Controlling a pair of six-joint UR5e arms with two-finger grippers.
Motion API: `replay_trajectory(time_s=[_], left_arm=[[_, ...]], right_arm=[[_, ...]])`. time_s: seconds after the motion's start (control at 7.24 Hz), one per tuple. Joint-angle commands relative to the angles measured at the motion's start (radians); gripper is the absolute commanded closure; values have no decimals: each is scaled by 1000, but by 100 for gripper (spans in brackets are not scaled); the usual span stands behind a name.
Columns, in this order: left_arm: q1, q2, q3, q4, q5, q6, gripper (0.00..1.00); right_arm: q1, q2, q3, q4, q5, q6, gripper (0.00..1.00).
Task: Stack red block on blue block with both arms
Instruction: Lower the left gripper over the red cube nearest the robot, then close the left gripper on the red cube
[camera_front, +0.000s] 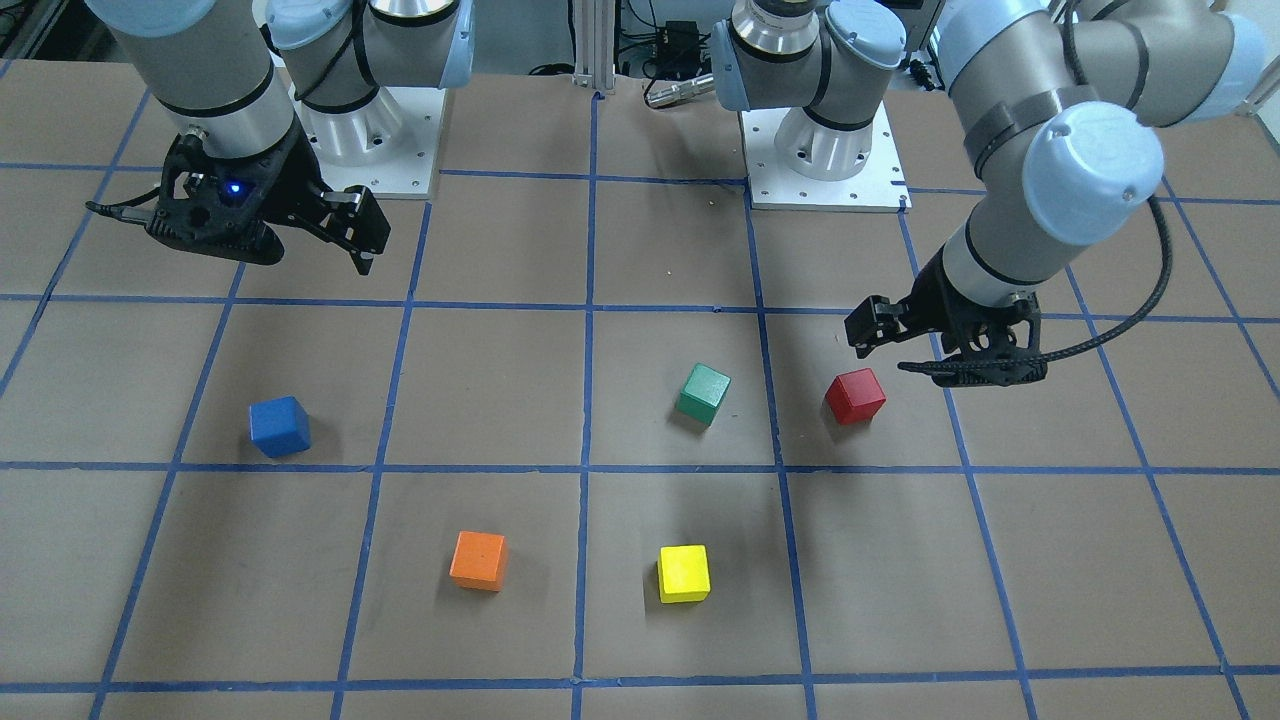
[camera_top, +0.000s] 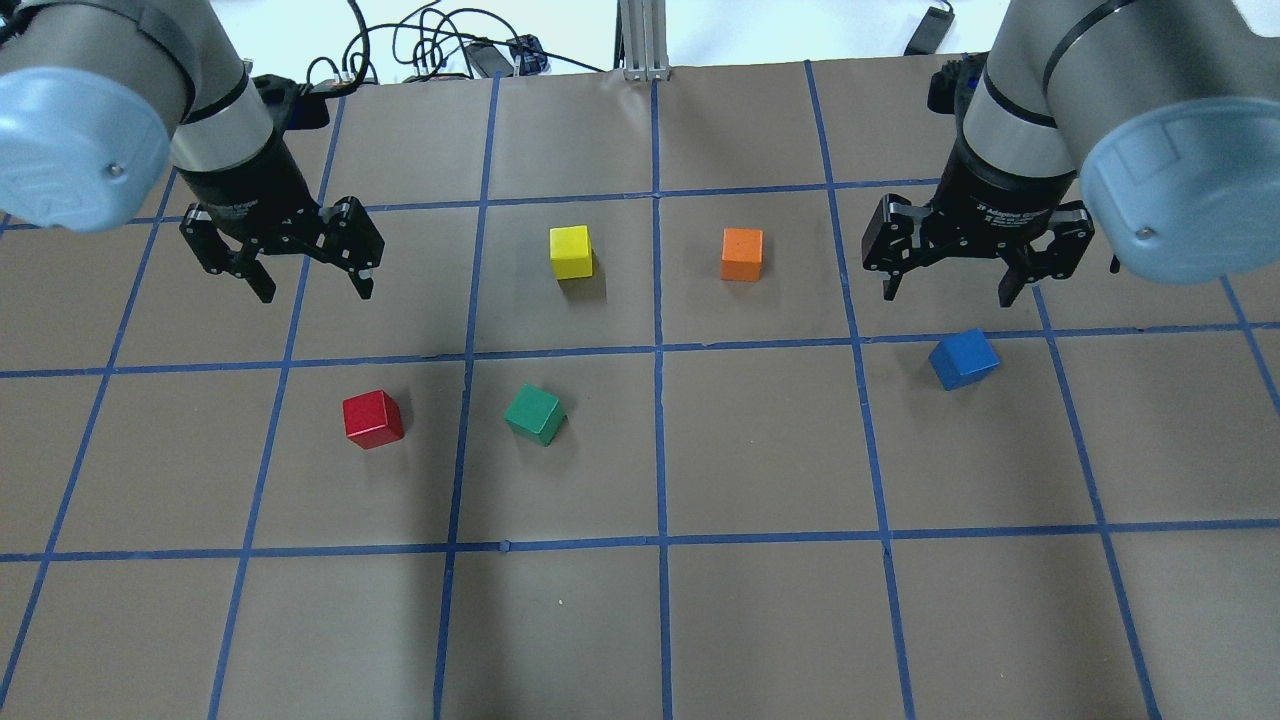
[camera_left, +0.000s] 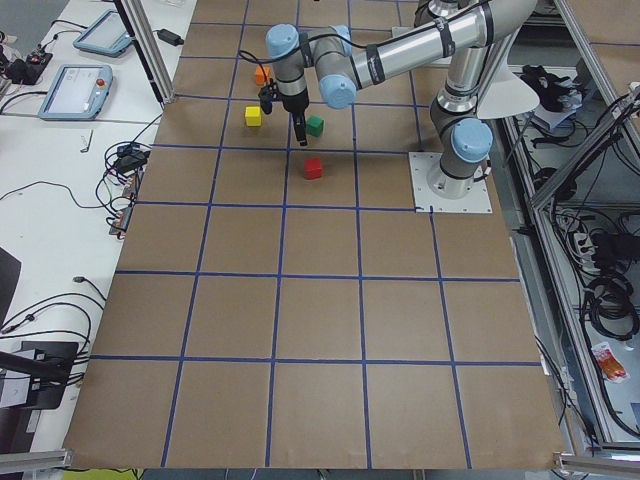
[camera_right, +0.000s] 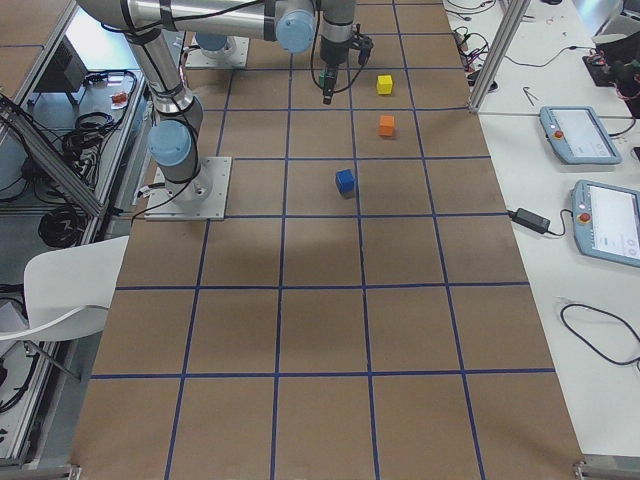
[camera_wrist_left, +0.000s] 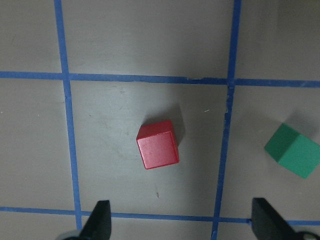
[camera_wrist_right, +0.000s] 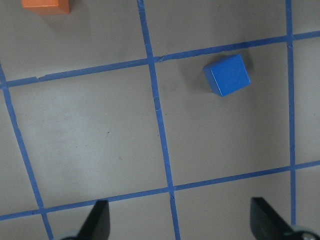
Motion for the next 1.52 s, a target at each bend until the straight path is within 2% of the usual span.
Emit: replay_trajectory(time_s=[0.0, 0.14, 0.28, 0.55, 0.69, 0.83, 0.97, 1.11, 1.24, 1.38], left_arm=[[19, -2, -190, 232, -2, -16, 0], [20, -17, -204, 232, -3, -14, 0], [21, -48, -213, 266, -52, -17, 0], [24, -105, -230, 352, -60, 1, 2], [26, -120, -220, 357, -54, 10, 27], [29, -126, -207, 358, -51, 47, 69], [33, -126, -209, 357, -49, 67, 98], [30, -114, -200, 357, -54, 94, 100], [3, -112, -148, 322, -75, 95, 100], [-47, -132, -69, 250, -145, 92, 100]], right_arm=[[1, -7, 9, 0, 0, 2, 0], [1, -8, 9, -2, 0, 2, 0], [1, -8, 9, -2, 0, 2, 0], [-1, -8, 19, 0, 0, 3, 0], [-1, -8, 19, 0, 0, 6, 0], [-1, -8, 19, -6, 0, 6, 0], [-1, -8, 19, -6, 0, 6, 0], [-1, -8, 19, -6, 0, 6, 0], [-1, -8, 19, -5, 0, 6, 0], [-1, -8, 19, -5, -3, 6, 0]])
